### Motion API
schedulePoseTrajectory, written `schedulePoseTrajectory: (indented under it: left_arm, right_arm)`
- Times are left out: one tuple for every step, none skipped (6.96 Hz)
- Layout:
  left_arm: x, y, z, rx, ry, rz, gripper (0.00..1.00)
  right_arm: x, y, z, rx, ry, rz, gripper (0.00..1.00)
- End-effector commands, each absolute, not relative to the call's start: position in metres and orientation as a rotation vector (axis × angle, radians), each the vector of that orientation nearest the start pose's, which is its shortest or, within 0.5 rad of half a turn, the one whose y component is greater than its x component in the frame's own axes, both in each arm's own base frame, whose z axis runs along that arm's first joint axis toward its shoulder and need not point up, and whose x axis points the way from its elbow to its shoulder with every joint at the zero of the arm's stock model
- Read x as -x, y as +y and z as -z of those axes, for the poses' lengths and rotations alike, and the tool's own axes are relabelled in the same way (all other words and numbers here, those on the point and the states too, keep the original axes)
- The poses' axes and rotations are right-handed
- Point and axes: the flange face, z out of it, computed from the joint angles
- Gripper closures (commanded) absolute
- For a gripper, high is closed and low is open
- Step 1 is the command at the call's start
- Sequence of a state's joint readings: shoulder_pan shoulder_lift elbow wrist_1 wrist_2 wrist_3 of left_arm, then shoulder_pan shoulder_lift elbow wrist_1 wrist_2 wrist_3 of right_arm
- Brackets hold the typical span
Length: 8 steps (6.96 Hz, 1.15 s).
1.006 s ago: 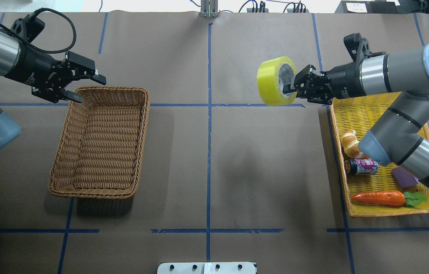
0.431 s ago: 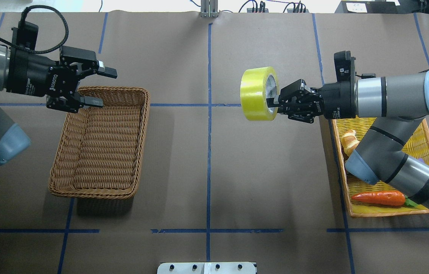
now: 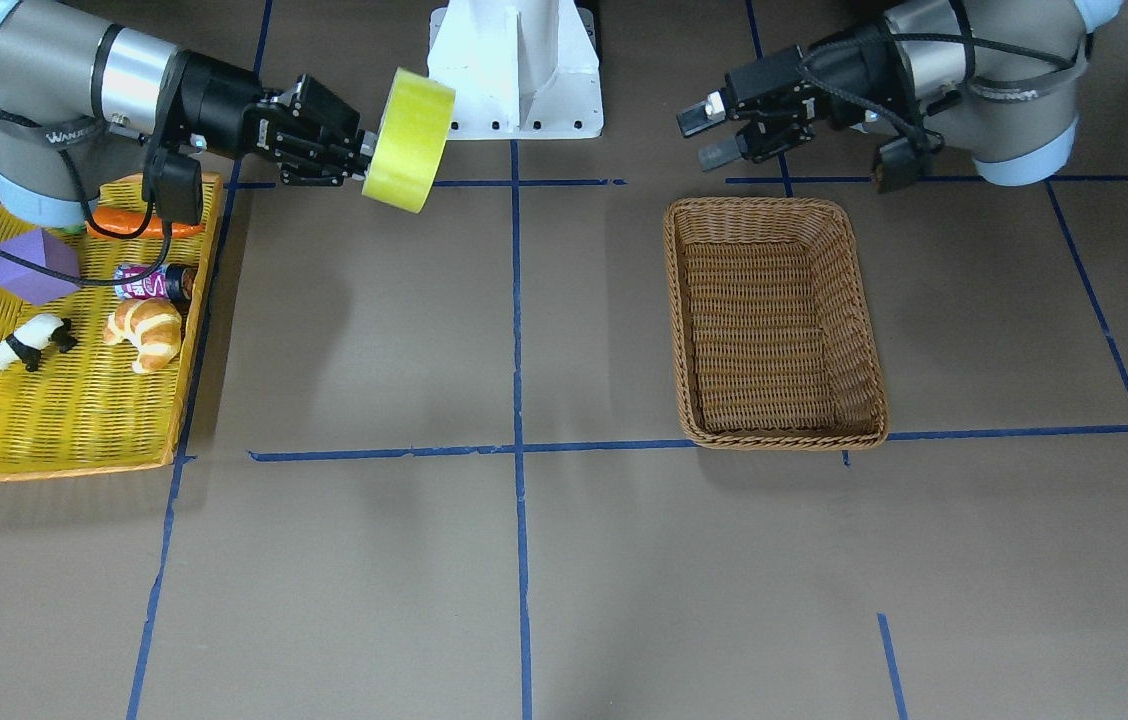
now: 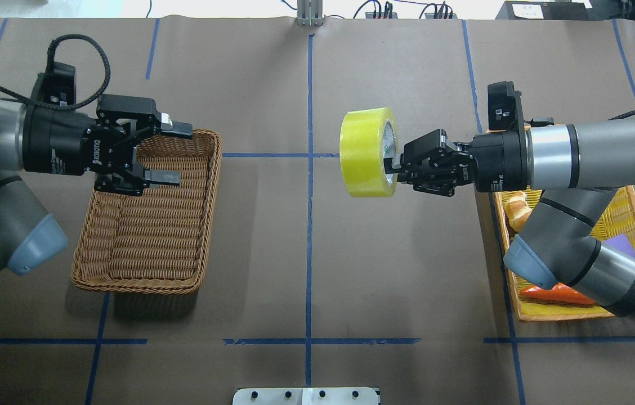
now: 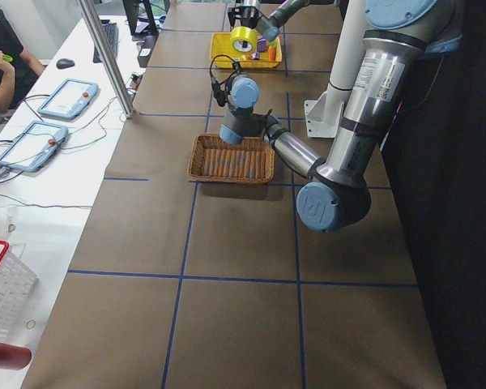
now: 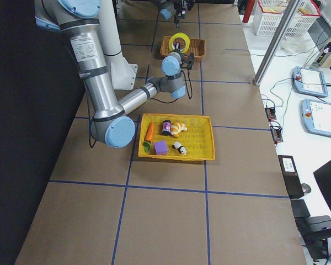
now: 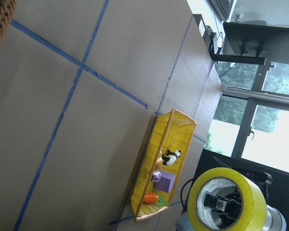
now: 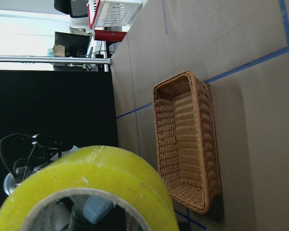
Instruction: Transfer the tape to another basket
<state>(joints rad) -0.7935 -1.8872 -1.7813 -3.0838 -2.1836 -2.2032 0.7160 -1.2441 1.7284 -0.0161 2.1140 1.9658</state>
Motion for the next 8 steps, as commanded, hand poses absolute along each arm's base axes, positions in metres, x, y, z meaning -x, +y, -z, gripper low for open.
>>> schedulePoseTrajectory:
  left_arm:
    - [-0.319,-0.377,-0.237,0.241,2.097,0.278,0.0]
    - [-0.331,-0.362,-0.238,0.254,2.179,0.268,0.0]
    - [-0.345,-0.338,-0.234,0.322,2.281,0.281,0.0]
    - [-0.354,-0.32,-0.229,0.372,2.345,0.293,0.0]
    - [-0.36,-0.312,-0.226,0.393,2.373,0.293,0.0]
    - [-0.362,-0.312,-0.219,0.398,2.383,0.285,0.0]
    - [-0.366,-0.312,-0.22,0.402,2.377,0.288,0.0]
    - [-0.371,-0.315,-0.211,0.401,2.388,0.283,0.0]
  right_arm:
    - [0.348,-0.369,-0.253,0.008,-2.095,-0.13,1.0]
    - [0.352,-0.358,-0.254,0.008,-2.141,-0.11,1.0]
    - [0.359,-0.348,-0.253,0.029,-2.157,-0.086,1.0]
    - [0.366,-0.34,-0.253,0.051,-2.159,-0.072,1.0]
    - [0.378,-0.325,-0.25,0.097,-2.16,-0.047,1.0]
    - [0.389,-0.313,-0.251,0.127,-2.157,-0.026,1.0]
    - [0.398,-0.3,-0.248,0.162,-2.162,-0.007,1.0]
    - [0.403,-0.295,-0.248,0.175,-2.16,0.0,1.0]
